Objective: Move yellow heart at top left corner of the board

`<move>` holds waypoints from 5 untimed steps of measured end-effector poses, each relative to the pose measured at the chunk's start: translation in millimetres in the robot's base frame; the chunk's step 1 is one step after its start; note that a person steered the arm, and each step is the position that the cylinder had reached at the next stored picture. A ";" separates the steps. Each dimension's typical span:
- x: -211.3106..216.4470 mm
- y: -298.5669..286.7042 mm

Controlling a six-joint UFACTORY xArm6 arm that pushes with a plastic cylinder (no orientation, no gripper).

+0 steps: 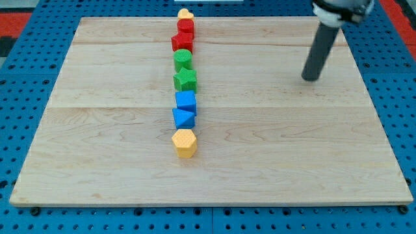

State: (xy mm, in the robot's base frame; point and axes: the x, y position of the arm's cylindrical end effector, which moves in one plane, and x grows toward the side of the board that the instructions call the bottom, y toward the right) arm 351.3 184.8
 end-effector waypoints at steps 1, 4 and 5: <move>-58.6 -7.1; -159.1 -31.8; -158.9 -91.7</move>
State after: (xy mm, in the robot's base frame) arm 192.4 93.0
